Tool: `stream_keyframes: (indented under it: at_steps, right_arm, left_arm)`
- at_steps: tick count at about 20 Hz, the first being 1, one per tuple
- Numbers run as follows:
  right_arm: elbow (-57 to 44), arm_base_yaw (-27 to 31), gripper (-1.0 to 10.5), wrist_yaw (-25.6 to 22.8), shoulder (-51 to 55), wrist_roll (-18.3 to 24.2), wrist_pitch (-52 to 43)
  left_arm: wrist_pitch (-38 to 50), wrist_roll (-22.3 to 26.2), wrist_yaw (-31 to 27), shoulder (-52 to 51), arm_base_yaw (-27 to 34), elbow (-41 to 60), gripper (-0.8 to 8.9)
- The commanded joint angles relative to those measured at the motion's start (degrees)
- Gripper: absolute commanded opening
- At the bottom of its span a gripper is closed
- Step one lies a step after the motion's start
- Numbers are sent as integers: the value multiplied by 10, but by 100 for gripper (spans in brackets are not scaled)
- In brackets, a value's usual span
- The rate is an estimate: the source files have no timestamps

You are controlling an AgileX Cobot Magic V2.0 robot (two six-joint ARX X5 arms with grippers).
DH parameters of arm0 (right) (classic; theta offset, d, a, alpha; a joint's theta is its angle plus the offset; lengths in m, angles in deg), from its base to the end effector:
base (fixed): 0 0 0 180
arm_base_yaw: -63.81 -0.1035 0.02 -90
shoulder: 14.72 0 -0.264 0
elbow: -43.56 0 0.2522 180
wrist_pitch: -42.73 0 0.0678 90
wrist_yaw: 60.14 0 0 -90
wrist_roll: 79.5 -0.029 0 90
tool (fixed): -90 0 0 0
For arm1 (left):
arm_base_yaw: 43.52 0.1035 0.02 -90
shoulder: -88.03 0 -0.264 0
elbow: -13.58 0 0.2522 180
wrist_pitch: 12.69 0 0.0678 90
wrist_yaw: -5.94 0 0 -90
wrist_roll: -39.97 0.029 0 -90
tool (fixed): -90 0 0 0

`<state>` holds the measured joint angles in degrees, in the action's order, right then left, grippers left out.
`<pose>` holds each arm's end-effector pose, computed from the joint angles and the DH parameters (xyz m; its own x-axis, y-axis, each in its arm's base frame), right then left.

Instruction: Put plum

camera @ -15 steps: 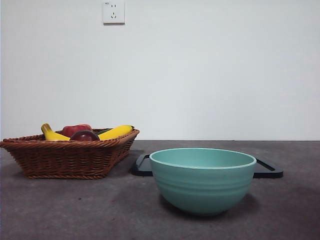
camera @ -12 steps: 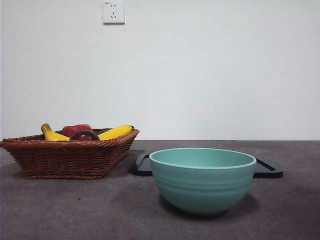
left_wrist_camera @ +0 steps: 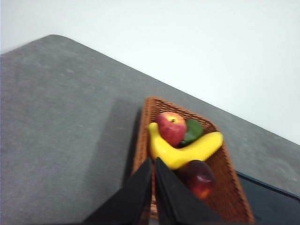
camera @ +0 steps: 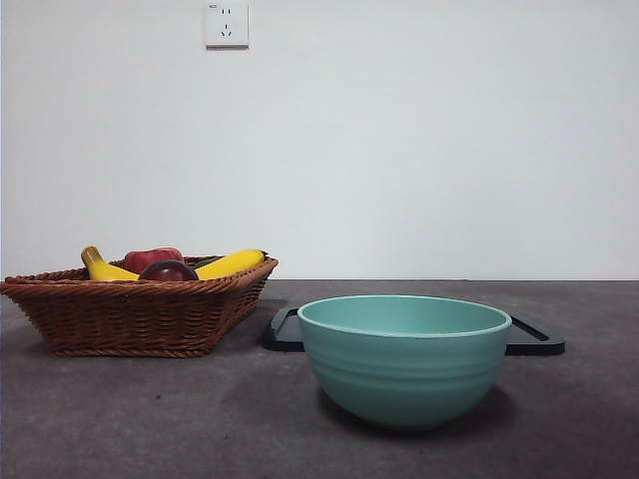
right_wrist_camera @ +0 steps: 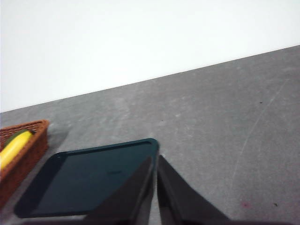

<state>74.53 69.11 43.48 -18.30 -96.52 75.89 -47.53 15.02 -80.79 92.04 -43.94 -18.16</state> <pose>0.0762 -0.0002 0.2264 0.9846 0.1452 -0.0977 -0.1079 0.9433 0.3139 0.0759 -0.0022 0.2273 0.9902 -0.0643 -0.1236 0.0057 0.9052 -0.4250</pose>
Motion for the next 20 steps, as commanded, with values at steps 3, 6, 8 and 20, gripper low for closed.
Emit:
stream_keyframes:
  at_steps: [3, 6, 8, 20]
  right_arm:
    - [98, 1, 5, 16, -53, 9, 52]
    - [157, 1, 5, 37, -99, 27, 92]
    - [193, 1, 5, 55, -131, 39, 120]
    - [381, -31, 5, 200, -325, 109, 300]
  left_arm:
    - [-55, 39, 50, 54, 0, -87, 9]
    - [-101, 68, 86, 98, 0, -135, 9]
    - [-127, 93, 111, 129, 0, -163, 9]
    - [-272, 217, 249, 315, -1, -322, 9]
